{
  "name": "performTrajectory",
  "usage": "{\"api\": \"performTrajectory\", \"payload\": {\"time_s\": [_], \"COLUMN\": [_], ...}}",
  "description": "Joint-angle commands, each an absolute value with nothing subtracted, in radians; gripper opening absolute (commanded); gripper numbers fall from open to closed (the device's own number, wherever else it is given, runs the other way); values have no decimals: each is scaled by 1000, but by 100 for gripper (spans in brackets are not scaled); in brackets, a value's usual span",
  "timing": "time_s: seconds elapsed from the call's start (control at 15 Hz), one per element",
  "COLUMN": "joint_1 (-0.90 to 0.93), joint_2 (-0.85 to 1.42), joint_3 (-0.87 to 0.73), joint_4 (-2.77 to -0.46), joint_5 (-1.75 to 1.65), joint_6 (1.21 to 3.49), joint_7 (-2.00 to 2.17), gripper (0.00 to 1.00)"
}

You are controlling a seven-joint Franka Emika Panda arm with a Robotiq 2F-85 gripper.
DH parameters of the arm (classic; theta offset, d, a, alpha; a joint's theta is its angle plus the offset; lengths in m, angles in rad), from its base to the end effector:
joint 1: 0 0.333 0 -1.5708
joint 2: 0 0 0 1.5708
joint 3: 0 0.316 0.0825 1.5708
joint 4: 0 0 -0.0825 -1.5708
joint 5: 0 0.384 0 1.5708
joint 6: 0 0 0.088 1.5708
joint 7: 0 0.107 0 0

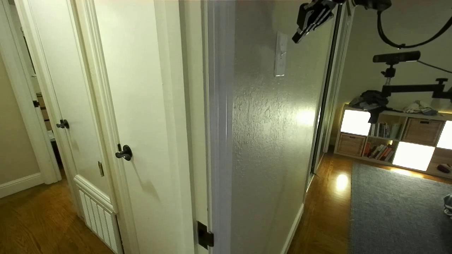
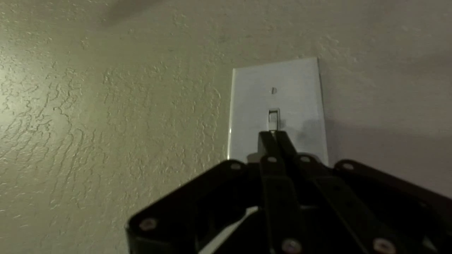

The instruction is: Turn off the light

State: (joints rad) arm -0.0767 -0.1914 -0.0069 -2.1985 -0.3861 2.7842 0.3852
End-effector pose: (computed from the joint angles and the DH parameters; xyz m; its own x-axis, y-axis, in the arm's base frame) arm 0.5396 -0.0284 0.5539 0.6892 -0.0798 0.7201 -0.1917 -0.9786 0.0750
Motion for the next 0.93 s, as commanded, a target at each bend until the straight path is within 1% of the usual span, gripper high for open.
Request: {"api": "performTrajectory", "payload": {"time_s": [0.0, 0.53, 0.87], "joint_1": [-80, -73, -78], "joint_2": [-187, -97, -88], "joint_3": [-9, -25, -25], "joint_4": [-2214, -2208, -2207], "joint_5": [-382, -309, -310], "joint_6": [2849, 2952, 2955], "joint_7": [409, 375, 376], "gripper": [6, 6, 6]}}
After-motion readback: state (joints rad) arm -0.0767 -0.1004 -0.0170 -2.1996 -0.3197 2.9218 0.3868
